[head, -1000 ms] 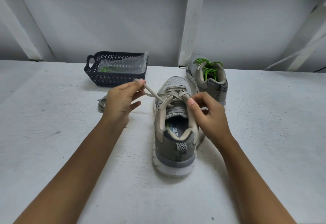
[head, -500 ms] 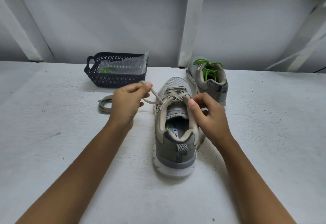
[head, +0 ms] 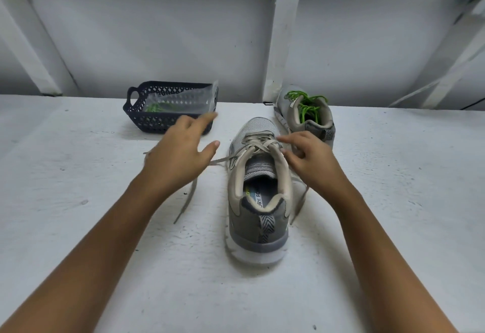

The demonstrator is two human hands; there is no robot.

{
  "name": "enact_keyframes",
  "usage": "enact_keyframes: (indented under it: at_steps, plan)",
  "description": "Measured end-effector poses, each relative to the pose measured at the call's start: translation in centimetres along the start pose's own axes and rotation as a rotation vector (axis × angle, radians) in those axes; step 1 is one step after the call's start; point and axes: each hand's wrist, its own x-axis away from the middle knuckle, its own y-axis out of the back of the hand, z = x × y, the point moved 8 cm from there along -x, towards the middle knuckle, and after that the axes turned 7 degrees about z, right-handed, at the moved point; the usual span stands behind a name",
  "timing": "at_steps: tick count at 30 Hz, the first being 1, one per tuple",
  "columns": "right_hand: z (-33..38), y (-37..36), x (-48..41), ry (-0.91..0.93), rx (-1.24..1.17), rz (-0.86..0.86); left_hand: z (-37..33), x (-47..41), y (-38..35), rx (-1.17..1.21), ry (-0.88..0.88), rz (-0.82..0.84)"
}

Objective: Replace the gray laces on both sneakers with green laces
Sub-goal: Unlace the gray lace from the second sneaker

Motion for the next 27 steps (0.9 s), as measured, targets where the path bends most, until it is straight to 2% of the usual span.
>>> enact_keyframes:
  at_steps: [2,4,7,11,15,18,20,23,25,27]
  plan:
    - [-0.2,-0.2,-0.2,-0.041,0.01,0.044,-0.9,-1.1,-2.2,0.138,-0.091,0.135]
    - [0.1,0.2,0.0,-0.059,0.007,0.029,-1.7,-1.5,-3.8,0.176,-0.134,0.218]
    - [1.1,1.4,0.7,-0.053,-0.048,-0.014,-2.3,-1.6,-3.6,0.307,-0.15,0.131]
    - [3.4,2.6,2.5,0.057,-0.113,-0.016,-2.9,-0.2,-1.1,0.48,-0.145,-0.049]
    - [4.8,2.1,4.5,0.2,0.045,0.01,-5.4,2.5,-0.8,0.332,-0.311,0.005]
    - [4.9,1.9,5.0,0.216,0.118,0.001,-5.0,2.9,-1.8,0.249,-0.259,0.103]
    - [4.8,2.5,4.5,0.188,0.085,-0.059,-4.6,2.7,-2.4,0.303,-0.178,0.177]
    - [3.6,3.3,2.6,0.022,-0.034,-0.117,-4.1,2.1,-3.3,0.373,-0.064,0.237]
    - [2.8,2.2,1.0,-0.089,0.0,0.027,-3.6,1.9,-4.4,0.385,0.001,0.304]
    - [2.6,1.0,-0.1,-0.119,0.003,0.178,-3.4,1.9,-5.1,0.431,0.054,0.337]
